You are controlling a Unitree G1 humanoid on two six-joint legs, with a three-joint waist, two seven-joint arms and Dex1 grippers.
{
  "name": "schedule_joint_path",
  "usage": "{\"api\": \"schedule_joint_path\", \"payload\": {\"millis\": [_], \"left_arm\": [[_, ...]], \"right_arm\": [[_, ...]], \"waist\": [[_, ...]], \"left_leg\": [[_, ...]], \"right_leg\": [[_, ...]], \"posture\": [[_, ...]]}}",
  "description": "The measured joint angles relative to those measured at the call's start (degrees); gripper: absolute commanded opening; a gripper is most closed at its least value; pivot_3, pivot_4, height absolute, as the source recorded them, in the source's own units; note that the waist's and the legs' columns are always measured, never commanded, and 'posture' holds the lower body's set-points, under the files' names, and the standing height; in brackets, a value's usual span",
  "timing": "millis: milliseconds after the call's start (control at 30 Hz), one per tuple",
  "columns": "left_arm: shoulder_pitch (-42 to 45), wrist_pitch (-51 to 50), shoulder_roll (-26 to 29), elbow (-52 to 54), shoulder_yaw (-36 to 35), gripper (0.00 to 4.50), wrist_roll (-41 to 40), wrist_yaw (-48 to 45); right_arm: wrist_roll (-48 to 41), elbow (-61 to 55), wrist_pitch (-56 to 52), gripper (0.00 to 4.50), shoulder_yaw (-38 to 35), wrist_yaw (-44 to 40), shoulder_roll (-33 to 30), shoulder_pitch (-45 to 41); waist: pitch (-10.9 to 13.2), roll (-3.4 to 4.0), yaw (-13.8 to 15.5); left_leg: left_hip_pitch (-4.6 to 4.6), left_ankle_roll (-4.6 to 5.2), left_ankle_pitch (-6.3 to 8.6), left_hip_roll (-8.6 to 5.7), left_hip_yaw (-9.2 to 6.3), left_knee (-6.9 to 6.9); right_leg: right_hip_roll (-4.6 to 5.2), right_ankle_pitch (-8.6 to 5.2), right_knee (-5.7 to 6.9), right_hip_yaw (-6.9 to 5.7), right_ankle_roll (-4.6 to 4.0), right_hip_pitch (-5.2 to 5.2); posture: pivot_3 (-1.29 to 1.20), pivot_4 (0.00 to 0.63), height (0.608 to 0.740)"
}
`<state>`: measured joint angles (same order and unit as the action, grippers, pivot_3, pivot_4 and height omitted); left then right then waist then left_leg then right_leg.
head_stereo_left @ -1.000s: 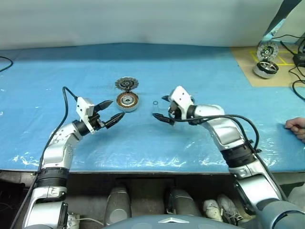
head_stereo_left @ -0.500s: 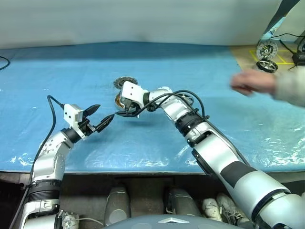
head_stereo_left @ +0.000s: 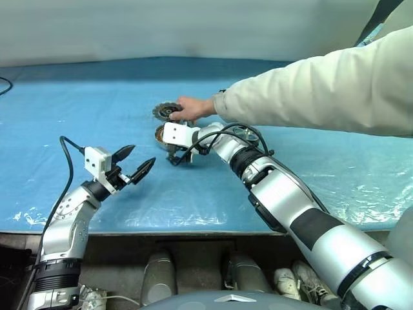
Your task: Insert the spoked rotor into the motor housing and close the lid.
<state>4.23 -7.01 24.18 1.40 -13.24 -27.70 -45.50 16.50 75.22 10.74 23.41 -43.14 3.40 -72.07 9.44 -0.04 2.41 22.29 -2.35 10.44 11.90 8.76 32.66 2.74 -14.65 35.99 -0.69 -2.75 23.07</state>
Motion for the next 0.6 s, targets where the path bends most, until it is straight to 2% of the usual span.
{"api": "schedule_joint_path", "payload": {"millis": [167, 400, 467, 600], "left_arm": [[0.4, -1.0, 0.0, 0.3, 0.6, 4.46, -0.1, 0.1], [2.7, -1.3, 0.0, 0.1, 1.7, 4.46, -0.1, -0.3], [3.0, -1.3, 0.0, -0.6, 2.3, 4.46, -0.1, -0.6], [5.5, -1.2, -0.5, -2.2, 3.7, 4.46, 0.0, -0.7]], "right_arm": [[-1.5, -1.3, 0.6, 4.5, -3.5, -4.2, -0.6, -0.3], [-3.7, -7.3, 1.9, 4.5, -7.2, -9.5, -5.8, 0.1], [-4.1, -7.8, 1.5, 4.5, -8.2, -7.9, -7.1, 0.2], [-3.0, -5.1, -1.8, 4.5, -9.2, 2.6, -6.9, 0.0]], "waist": [[0.0, 0.0, 0.0], [0.0, 0.0, 0.1], [0.0, 0.0, 0.2], [0.0, 0.01, 0.1]], "left_leg": [[0.02, 0.01, 0.0, 0.0, 0.0, 0.05], [-0.01, 0.03, 0.01, 0.0, -0.01, 0.22], [-0.04, 0.03, 0.01, 0.0, 0.0, 0.25], [-0.09, 0.02, 0.01, -0.01, 0.01, 0.32]], "right_leg": [[0.0, 0.0, 0.04, 0.0, 0.0, 0.0], [0.02, -0.05, 0.33, 0.02, -0.07, 0.04], [0.01, -0.09, 0.46, 0.03, -0.15, 0.08], [0.0, -0.15, 0.68, 0.05, -0.25, 0.15]], "posture": [[0.0, 0.15, 0.74], [0.0, 0.15, 0.74], [0.0, 0.15, 0.74], [0.0, 0.15, 0.74]]}}
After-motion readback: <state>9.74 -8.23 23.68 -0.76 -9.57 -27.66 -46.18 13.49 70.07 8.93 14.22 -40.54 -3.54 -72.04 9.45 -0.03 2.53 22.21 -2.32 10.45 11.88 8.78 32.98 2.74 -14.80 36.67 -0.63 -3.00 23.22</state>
